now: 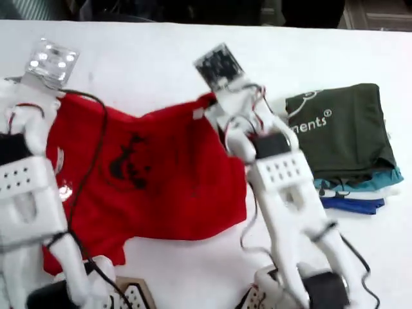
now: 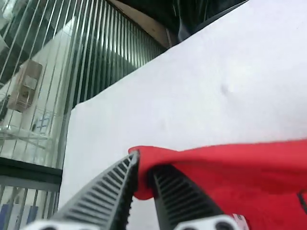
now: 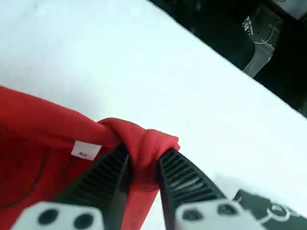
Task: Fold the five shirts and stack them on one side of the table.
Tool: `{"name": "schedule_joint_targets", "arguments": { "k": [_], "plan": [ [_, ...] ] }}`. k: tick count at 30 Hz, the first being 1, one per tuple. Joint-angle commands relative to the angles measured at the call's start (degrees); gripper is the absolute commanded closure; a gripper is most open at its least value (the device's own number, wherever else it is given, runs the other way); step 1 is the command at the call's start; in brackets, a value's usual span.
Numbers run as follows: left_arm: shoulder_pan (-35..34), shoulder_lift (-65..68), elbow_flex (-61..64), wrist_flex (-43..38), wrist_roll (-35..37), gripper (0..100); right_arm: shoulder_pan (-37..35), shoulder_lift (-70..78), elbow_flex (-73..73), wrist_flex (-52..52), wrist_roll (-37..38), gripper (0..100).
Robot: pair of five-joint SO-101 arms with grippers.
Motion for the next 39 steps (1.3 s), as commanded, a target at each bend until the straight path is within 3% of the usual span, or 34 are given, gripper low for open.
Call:
{"name": "schedule_joint_targets", "arguments": {
  "k": [1,7,15,26,31,35,39],
  "plan": [
    [0.4,6.9,-4.66,-3.87,-0.97,98,2.24,10.24,-11.34,-3.56,-0.62,98.0],
    [0.4,21.67,-20.84,-2.55,-1.14,98,4.26,28.7,-30.07,-3.21,-0.7,98.0],
    [0.66,30.29,-36.04,13.63,-1.14,98,4.26,43.56,-50.02,7.6,-0.7,98.0],
    [0.4,30.2,-44.13,43.08,-1.32,98,4.35,46.2,-56.09,25.19,-0.26,98.0],
    [0.4,30.11,-48.26,57.32,-6.59,98,4.35,45.23,-56.09,35.03,-0.18,98.0],
    [-2.42,27.38,-45.71,58.9,-6.51,98,4.26,44.97,-56.09,43.82,1.76,98.0],
    [-4.88,19.74,-34.73,58.81,-9.85,98,3.82,44.88,-56.0,53.93,6.15,98.0]
  ]
}}
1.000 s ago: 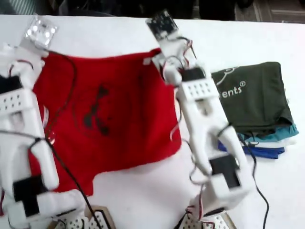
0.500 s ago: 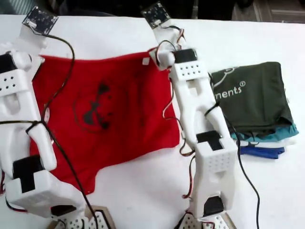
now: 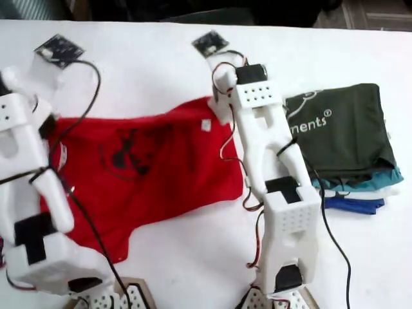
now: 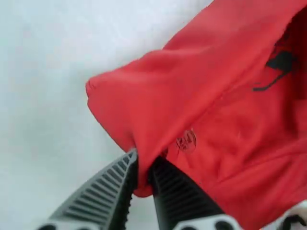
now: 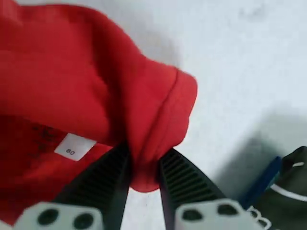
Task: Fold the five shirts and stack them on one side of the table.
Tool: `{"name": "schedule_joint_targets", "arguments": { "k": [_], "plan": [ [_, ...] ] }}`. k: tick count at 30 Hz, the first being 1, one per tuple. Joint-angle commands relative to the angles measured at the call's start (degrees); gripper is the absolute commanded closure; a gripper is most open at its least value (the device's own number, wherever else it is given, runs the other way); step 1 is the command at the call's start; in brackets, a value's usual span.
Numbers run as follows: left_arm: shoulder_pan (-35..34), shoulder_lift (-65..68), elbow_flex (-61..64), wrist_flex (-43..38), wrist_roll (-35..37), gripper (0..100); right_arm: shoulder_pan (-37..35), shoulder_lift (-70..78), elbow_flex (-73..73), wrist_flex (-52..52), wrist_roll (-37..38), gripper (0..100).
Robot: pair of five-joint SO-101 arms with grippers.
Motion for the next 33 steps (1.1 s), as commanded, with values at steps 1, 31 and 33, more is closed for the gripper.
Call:
{"name": "schedule_joint_targets", "arguments": {
  "k": [1,31,33],
  "plan": [
    [-2.51,-9.71,9.93,0.35,-2.99,98,0.4,-2.51,-2.46,8.66,2.9,98.0],
    [-17.89,-30.2,60.75,0.26,-29.1,98,1.1,-13.93,24.88,13.85,6.95,98.0],
    [-17.89,-30.2,61.19,0.26,-30.59,98,1.01,-13.93,24.88,13.85,6.95,98.0]
  ]
}}
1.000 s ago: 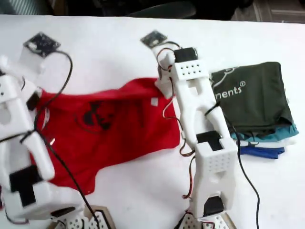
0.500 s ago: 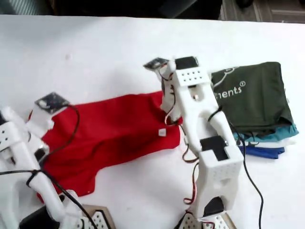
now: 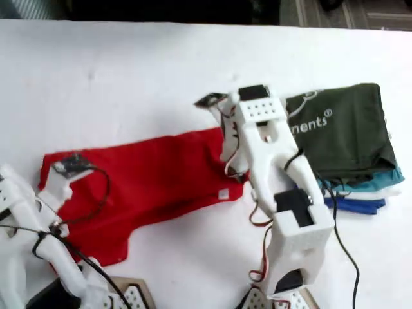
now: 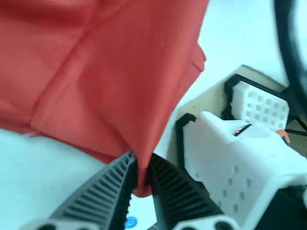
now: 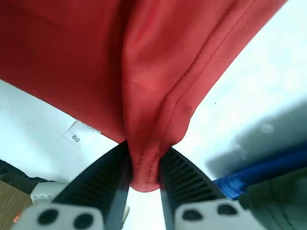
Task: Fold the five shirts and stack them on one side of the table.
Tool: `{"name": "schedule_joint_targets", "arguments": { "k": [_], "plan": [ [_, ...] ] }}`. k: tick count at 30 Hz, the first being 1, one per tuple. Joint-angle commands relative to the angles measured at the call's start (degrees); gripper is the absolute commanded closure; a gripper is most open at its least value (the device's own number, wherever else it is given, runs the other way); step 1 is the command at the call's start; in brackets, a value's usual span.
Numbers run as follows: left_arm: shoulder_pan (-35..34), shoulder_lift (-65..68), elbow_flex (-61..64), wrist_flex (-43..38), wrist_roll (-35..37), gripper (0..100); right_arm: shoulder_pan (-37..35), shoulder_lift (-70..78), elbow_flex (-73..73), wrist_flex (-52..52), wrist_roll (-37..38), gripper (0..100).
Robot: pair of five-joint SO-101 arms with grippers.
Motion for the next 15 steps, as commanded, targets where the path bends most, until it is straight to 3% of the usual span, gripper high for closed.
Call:
{"name": "schedule_joint_targets", "arguments": {
  "k": [1,15],
  "plan": [
    [-0.84,-1.45,0.09,0.53,-5.63,98,0.57,-2.86,0.0,0.4,0.35,98.0],
    [-2.24,-1.36,0.35,-2.2,-5.63,98,-1.71,-2.77,5.36,-1.63,0.35,98.0]
  ]
}}
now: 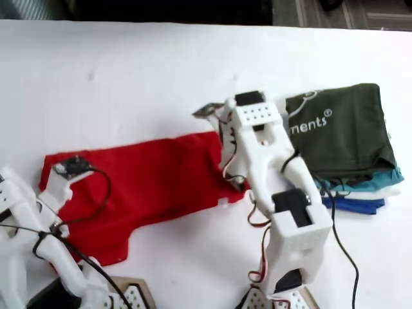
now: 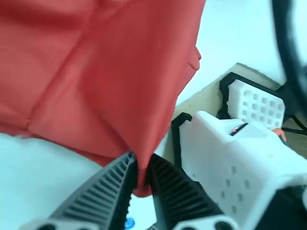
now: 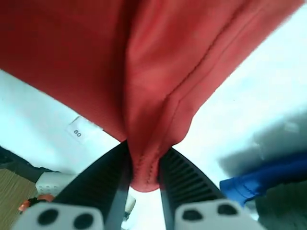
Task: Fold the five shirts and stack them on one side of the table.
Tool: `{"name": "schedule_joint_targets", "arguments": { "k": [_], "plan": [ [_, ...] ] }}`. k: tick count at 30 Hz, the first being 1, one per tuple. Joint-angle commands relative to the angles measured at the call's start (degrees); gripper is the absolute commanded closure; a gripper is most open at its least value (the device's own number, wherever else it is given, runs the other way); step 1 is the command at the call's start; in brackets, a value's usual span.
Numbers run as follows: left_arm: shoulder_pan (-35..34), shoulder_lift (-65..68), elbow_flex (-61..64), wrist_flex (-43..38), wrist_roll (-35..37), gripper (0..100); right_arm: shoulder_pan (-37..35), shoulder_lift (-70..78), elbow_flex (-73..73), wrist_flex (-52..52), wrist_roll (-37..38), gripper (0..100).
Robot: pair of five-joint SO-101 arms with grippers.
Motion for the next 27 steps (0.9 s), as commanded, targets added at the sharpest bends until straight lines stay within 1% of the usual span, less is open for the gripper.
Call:
{"name": "schedule_joint_targets", "arguments": {
  "k": [1,4,7,10,14,15,17,19,21,23,27],
  "plan": [
    [-2.51,-1.36,-0.09,-1.93,-5.27,98,-0.31,-2.68,0.44,-1.45,0.35,98.0],
    [-5.76,-1.36,-0.09,-1.93,-6.59,98,-0.31,-2.68,0.44,-1.54,0.35,98.0],
    [-8.92,-1.36,0.0,-0.09,-11.08,98,-0.13,-2.68,0.44,-1.54,0.35,98.0],
    [-11.56,-1.36,0.0,0.62,-13.71,98,-0.04,-2.68,0.44,-1.27,0.35,97.8],
    [-13.05,-1.45,0.09,0.97,-15.74,97,-0.48,-2.68,0.44,-1.19,0.35,97.6],
    [-13.14,-1.63,0.18,1.05,-15.65,95,-0.48,-2.77,0.44,-1.1,0.35,96.4],
    [-13.23,-1.89,0.88,1.05,-13.71,88,-0.31,-3.03,0.26,-0.04,0.35,89.4],
    [-14.29,-1.89,0.53,0.97,-9.85,81,-0.13,-3.3,0.18,0.84,0.09,78.6],
    [-14.73,-1.98,-0.18,0.79,-7.38,79,0.04,-4.0,0.44,1.01,0.0,69.7],
    [-14.73,-1.98,-1.05,0.7,-6.59,79,0.04,-5.32,0.53,1.01,0.09,67.1],
    [-14.64,-1.98,-4.57,0.53,-5.54,79,-0.31,-9.19,0.0,0.92,0.26,67.2]
  ]
}}
